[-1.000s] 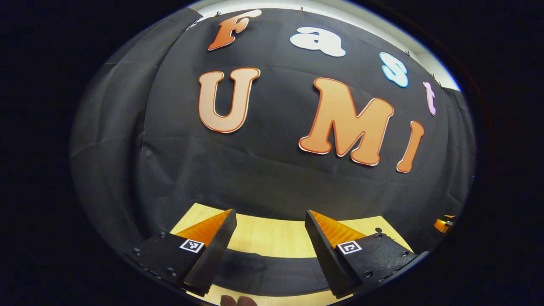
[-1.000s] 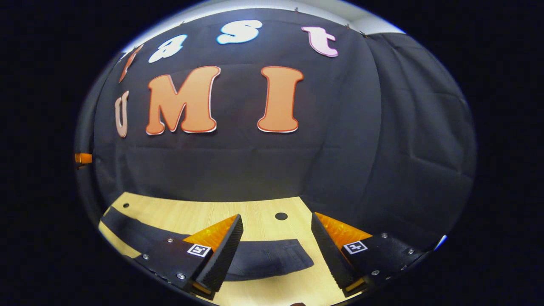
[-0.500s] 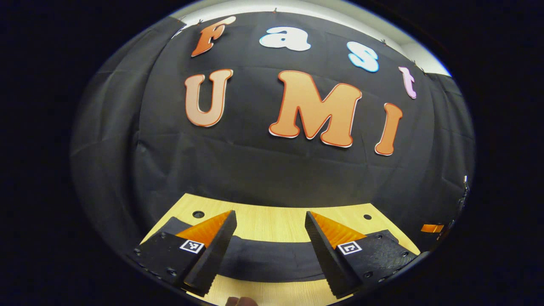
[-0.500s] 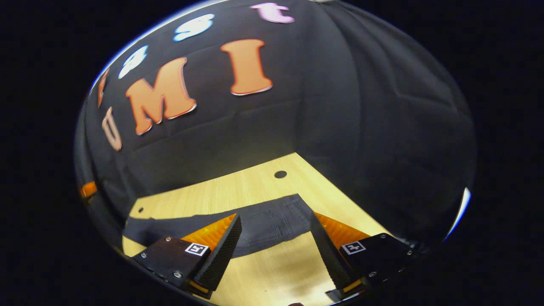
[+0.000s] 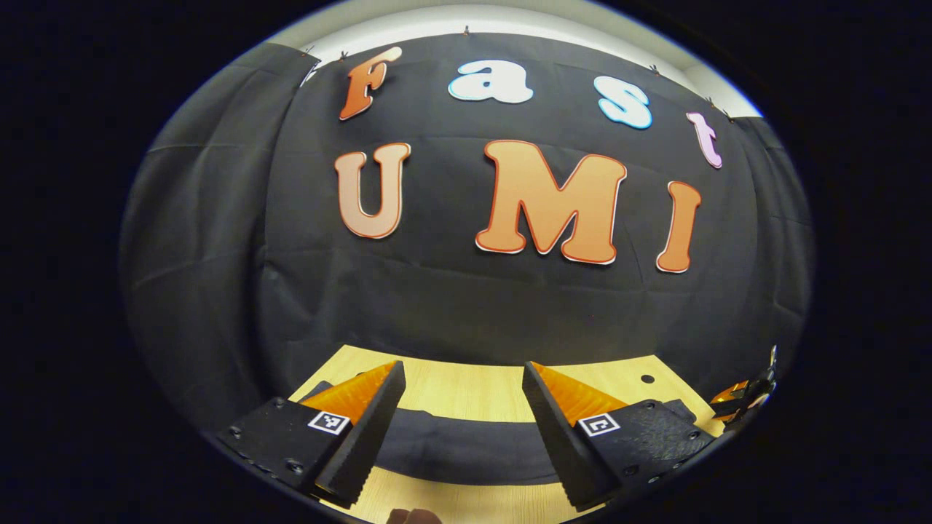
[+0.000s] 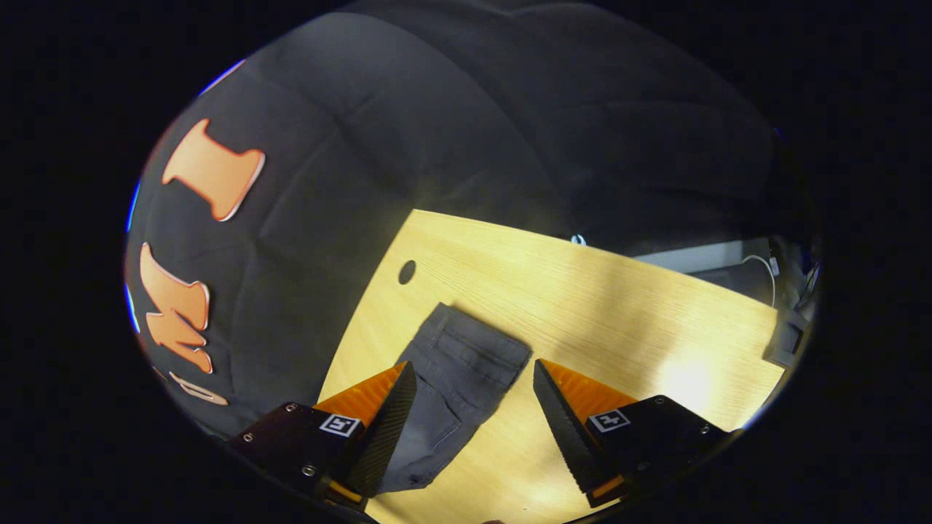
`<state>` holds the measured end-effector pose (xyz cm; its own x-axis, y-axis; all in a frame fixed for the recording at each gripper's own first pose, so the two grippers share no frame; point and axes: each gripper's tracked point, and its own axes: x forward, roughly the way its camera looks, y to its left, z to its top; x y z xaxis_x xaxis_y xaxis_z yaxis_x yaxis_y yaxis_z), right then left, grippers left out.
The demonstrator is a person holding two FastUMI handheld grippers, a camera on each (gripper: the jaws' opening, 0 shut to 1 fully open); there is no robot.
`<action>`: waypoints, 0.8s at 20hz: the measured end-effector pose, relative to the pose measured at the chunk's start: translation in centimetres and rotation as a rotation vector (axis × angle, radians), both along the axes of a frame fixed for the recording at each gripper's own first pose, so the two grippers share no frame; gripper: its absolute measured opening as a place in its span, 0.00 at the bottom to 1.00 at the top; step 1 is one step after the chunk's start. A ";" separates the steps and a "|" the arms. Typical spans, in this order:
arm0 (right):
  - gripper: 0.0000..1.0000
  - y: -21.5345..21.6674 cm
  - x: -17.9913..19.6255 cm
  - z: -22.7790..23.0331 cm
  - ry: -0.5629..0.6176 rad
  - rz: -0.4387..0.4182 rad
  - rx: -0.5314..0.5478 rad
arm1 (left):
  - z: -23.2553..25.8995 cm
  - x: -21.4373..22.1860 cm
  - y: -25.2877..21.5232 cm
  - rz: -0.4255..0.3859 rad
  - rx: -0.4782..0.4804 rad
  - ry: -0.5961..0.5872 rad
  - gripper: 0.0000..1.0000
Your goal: Grasp the waist and the cuffs of the jeans and fold them to make the two legs overlap; first hold the waist and fold one-third of the jeans toward the cuffs, then hold the cuffs and fold the remaining one-third in the same direction to finish folding.
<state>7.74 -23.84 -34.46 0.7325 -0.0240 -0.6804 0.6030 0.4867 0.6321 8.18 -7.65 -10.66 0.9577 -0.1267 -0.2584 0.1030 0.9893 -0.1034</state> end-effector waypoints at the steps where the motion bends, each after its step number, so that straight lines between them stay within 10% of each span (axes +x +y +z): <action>1: 0.98 0.1 0.4 -1.0 0.018 -0.002 0.026 | -0.2 -0.3 0.5 0.017 -0.004 0.008 0.95; 12: 0.97 1.8 3.6 -5.7 0.118 -0.013 0.102 | -2.2 -2.1 5.4 0.173 -0.018 0.083 0.98; 16: 0.52 1.6 3.7 -7.4 0.122 -0.043 0.076 | -3.1 -2.3 5.3 0.184 -0.054 0.110 0.95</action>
<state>11.45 -22.25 -41.85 0.6440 0.0013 -0.7651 0.6965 0.4127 0.5870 5.85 -2.33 -13.79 0.9324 0.0313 -0.3600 -0.0939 0.9830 -0.1579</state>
